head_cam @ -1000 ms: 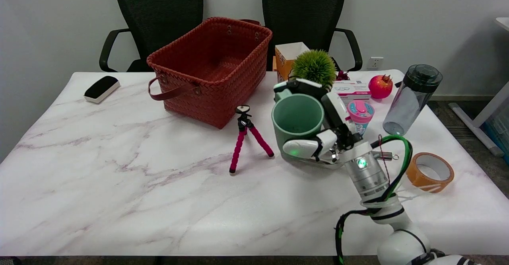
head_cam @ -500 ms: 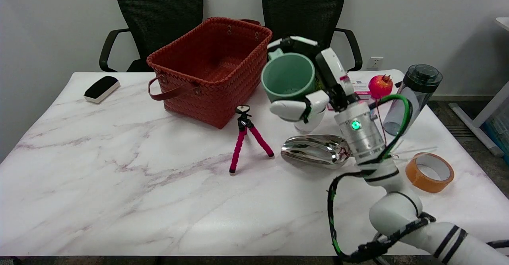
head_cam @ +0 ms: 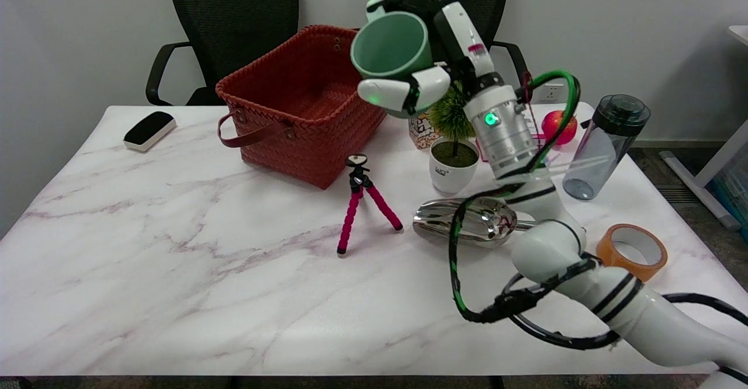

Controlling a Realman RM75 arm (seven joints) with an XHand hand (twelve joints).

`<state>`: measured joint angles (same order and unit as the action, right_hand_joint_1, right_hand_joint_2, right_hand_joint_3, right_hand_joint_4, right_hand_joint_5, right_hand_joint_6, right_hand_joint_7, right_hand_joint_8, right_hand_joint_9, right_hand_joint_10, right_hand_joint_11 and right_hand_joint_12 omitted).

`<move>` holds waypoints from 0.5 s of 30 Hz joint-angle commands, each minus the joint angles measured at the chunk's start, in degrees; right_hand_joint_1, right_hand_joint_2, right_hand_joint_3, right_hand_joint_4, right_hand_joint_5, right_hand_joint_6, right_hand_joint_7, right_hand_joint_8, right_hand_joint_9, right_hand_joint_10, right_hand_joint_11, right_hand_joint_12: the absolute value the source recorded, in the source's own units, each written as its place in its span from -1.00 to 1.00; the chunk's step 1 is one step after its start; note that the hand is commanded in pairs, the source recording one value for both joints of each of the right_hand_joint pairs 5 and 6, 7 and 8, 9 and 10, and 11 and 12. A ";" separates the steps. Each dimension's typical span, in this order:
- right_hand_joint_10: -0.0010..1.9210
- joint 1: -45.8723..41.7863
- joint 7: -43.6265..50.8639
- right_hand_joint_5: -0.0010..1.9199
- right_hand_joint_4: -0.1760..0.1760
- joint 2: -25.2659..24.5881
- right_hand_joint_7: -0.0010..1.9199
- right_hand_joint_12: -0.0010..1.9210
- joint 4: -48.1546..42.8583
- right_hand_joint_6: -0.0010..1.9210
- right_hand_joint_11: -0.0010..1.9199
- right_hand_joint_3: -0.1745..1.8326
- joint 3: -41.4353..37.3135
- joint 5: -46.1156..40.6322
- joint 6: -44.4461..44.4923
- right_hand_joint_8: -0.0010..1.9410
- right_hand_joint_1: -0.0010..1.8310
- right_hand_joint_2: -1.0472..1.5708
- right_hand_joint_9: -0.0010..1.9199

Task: Place the green mug into the brown storage basket.

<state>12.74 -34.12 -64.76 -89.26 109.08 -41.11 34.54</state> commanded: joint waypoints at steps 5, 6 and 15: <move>0.25 19.34 30.00 0.22 0.00 -14.78 0.56 0.69 11.76 0.22 0.69 0.35 4.48 -12.21 -6.50 0.54 0.29 0.28 0.25; 0.23 21.07 30.05 0.21 0.00 -15.39 0.53 0.67 13.91 0.21 0.67 0.44 5.26 -12.30 -6.60 0.52 0.31 0.22 0.23; 0.19 34.92 30.08 0.18 0.00 -21.20 0.50 0.63 33.22 0.18 0.63 0.58 11.68 -16.36 -7.85 0.48 0.34 0.09 0.19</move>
<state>26.86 -14.92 -74.01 -80.37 112.60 -49.43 30.10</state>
